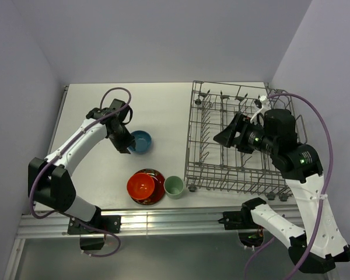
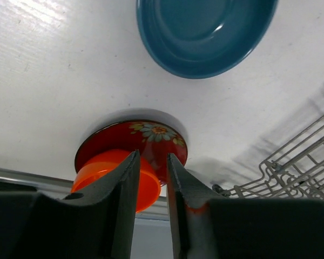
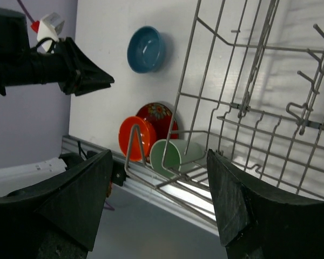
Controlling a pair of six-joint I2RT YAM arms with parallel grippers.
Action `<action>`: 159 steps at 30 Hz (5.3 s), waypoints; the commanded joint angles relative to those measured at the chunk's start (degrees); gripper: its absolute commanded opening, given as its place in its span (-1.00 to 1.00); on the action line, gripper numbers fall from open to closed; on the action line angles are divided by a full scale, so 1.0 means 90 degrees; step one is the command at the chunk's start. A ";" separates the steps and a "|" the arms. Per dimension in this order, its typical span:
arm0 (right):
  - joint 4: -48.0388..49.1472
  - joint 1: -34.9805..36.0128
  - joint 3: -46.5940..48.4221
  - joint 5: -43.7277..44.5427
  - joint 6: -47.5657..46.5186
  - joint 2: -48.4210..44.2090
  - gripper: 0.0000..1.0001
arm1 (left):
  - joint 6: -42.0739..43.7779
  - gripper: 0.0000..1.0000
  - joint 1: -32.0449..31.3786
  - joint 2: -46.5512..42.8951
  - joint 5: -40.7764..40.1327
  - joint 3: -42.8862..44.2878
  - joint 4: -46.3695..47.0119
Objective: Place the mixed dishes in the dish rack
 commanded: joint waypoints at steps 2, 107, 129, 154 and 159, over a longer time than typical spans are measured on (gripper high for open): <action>-0.0510 0.0027 0.0331 -0.0119 -0.0442 0.0047 0.56 | -0.0143 -0.38 -0.0022 -0.0247 -0.0006 -0.0111 -0.0436; -0.0003 0.5544 0.2402 0.1229 -0.3606 0.3944 0.09 | 0.0794 -1.00 -0.1584 -0.0931 0.1292 0.1236 -0.2029; -0.0130 0.6364 0.2383 0.1951 -0.4231 0.4842 -0.18 | 0.0970 -1.00 -0.1575 -0.1352 0.1644 0.0913 -0.2058; 0.0397 0.6697 0.2284 0.3104 -0.4427 0.4384 -1.00 | 0.0669 0.99 -0.0179 -0.1381 0.0688 0.2670 -0.2078; 0.1097 0.6093 0.2704 0.2384 -0.3940 0.3946 -1.00 | 0.0385 0.97 0.0095 -0.1371 0.0520 0.2974 -0.1922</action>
